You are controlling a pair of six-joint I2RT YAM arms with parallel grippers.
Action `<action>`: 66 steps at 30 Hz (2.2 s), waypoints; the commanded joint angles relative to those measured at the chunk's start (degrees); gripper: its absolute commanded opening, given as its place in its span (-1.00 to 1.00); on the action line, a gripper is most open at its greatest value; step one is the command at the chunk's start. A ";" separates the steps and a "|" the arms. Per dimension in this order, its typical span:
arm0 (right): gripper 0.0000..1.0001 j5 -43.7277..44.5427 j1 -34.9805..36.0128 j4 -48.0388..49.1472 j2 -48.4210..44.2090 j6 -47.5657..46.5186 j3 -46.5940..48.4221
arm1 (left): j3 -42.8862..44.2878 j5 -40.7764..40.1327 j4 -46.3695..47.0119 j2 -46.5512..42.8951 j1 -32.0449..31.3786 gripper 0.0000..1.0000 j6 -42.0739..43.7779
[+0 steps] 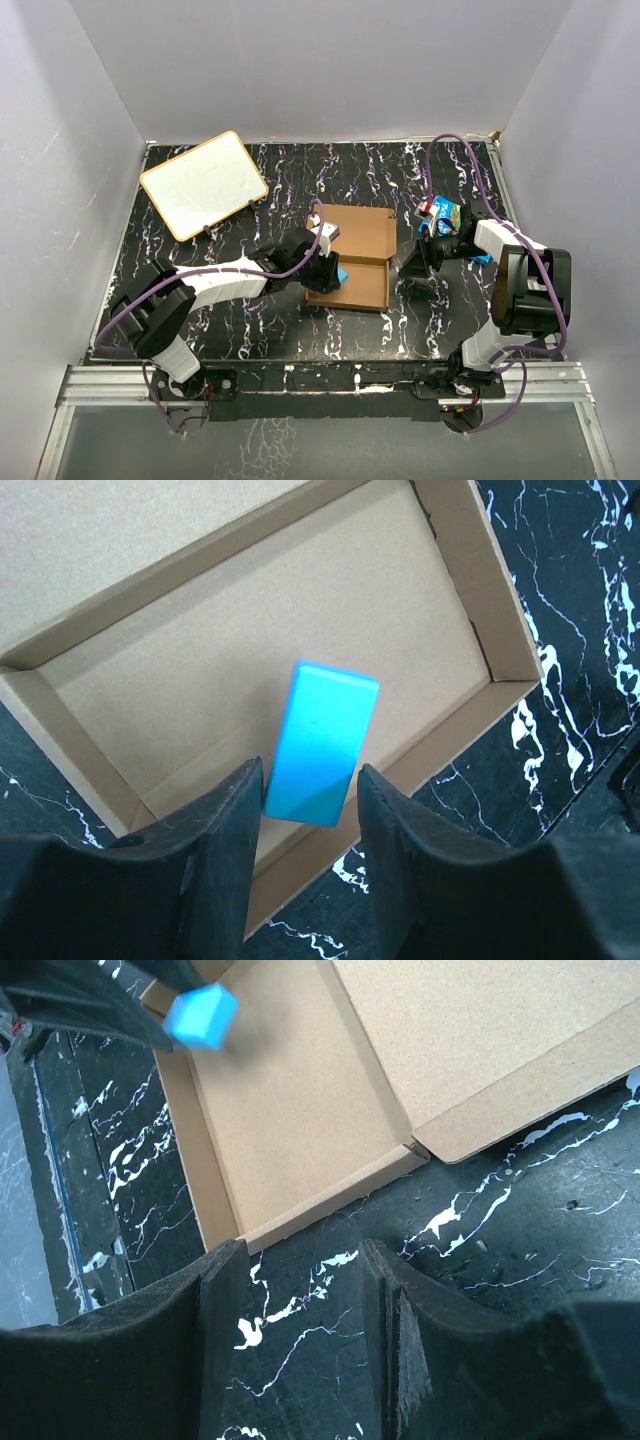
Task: Fold the paper box
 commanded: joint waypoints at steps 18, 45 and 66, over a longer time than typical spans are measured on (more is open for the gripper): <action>0.04 -3.50 -0.87 0.91 -0.94 -2.32 2.40 | 0.30 -6.81 0.19 -10.13 -0.83 0.53 2.02; 0.04 -3.78 -1.17 0.71 -1.06 -2.63 2.41 | 5.82 15.87 -1.78 -6.95 24.34 0.89 -12.09; 0.04 -3.75 -1.33 0.69 -1.10 -2.63 2.48 | 36.89 7.07 -31.73 14.59 25.00 0.55 1.60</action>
